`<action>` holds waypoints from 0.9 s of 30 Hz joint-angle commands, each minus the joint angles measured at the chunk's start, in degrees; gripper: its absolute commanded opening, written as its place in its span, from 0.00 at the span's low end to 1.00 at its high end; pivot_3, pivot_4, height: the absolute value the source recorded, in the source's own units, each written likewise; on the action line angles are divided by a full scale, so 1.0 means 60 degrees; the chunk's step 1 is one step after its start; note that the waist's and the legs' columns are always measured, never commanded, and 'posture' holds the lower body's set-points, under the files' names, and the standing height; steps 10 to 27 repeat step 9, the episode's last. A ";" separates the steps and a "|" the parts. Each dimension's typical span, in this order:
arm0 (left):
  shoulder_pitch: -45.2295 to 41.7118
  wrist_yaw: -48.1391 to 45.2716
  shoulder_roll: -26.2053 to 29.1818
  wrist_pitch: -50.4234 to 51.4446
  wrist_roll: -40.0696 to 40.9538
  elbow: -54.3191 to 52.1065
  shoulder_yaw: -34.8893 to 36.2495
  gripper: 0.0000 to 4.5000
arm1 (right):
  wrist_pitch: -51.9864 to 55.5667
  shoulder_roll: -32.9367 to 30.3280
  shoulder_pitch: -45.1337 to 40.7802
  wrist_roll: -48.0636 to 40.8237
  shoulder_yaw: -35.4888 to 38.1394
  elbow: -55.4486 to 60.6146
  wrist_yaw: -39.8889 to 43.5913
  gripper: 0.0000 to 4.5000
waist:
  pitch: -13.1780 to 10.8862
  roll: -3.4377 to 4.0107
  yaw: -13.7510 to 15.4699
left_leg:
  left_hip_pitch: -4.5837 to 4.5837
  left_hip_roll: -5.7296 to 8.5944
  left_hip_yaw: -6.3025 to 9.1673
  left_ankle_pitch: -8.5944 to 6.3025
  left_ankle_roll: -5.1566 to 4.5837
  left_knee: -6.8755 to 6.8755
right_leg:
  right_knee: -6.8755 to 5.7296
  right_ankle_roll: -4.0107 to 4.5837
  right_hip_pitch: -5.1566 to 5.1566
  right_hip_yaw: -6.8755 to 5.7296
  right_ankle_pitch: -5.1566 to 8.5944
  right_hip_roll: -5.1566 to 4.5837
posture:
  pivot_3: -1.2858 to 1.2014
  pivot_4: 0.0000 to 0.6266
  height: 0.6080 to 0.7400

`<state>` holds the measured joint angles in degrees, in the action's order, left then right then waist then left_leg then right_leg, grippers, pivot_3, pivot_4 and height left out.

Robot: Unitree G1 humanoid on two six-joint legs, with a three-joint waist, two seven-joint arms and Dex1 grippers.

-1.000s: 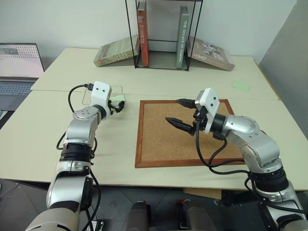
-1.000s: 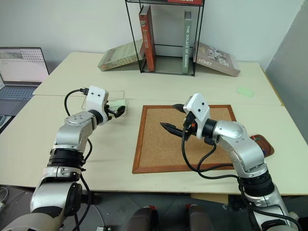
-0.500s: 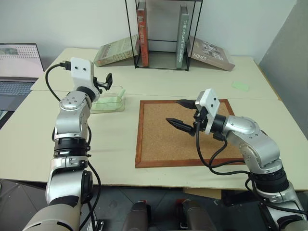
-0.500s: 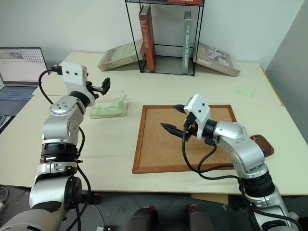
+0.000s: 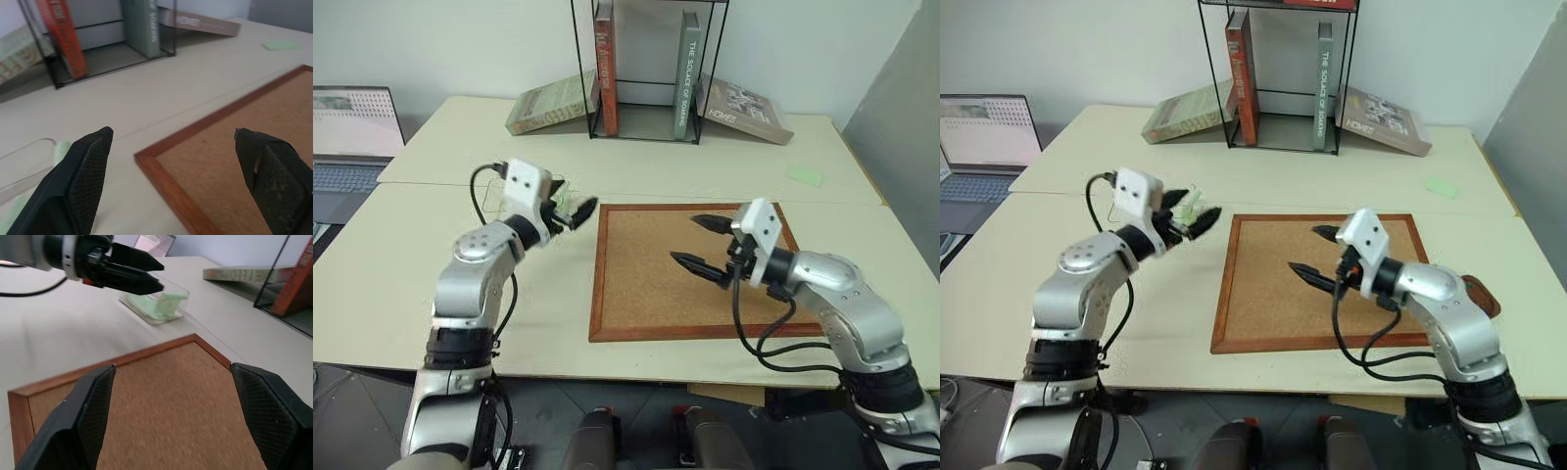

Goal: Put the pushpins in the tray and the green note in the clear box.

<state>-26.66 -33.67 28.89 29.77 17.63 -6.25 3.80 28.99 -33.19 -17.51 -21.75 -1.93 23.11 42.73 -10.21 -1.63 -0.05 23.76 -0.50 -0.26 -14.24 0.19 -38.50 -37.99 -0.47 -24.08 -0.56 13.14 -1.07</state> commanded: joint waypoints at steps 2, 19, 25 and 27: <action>0.0915 -0.0718 0.0512 0.0463 0.0418 -0.1754 -0.0293 0.93 | 0.0035 -0.1017 0.1408 -0.0794 0.1265 0.0846 0.0885 0.87 | 0.0000 0.0001 0.0002 | -0.0007 -0.0002 0.0001 0.0000 0.0000 0.0002 | -0.0001 -0.0019 0.0005 0.0000 0.0015 0.0001 | 0.52 0.24 1.00; 0.1765 -0.1069 0.0643 0.0644 0.0646 -0.2617 -0.0466 0.93 | -0.0163 -0.1500 0.2007 -0.1012 0.1913 0.0628 0.1098 0.87 | -0.0001 0.0000 -0.0016 | -0.0055 -0.0022 -0.0025 0.0000 -0.0001 -0.0001 | -0.0006 -0.0014 0.0029 -0.0003 0.0011 0.0005 | 0.52 0.24 1.00; 0.1765 -0.1069 0.0643 0.0644 0.0646 -0.2617 -0.0466 0.93 | -0.0163 -0.1500 0.2007 -0.1012 0.1913 0.0628 0.1098 0.87 | -0.0001 0.0000 -0.0016 | -0.0055 -0.0022 -0.0025 0.0000 -0.0001 -0.0001 | -0.0006 -0.0014 0.0029 -0.0003 0.0011 0.0005 | 0.52 0.24 1.00; 0.1765 -0.1069 0.0643 0.0644 0.0646 -0.2617 -0.0466 0.93 | -0.0163 -0.1500 0.2007 -0.1012 0.1913 0.0628 0.1098 0.87 | -0.0001 0.0000 -0.0016 | -0.0055 -0.0022 -0.0025 0.0000 -0.0001 -0.0001 | -0.0006 -0.0014 0.0029 -0.0003 0.0011 0.0005 | 0.52 0.24 1.00</action>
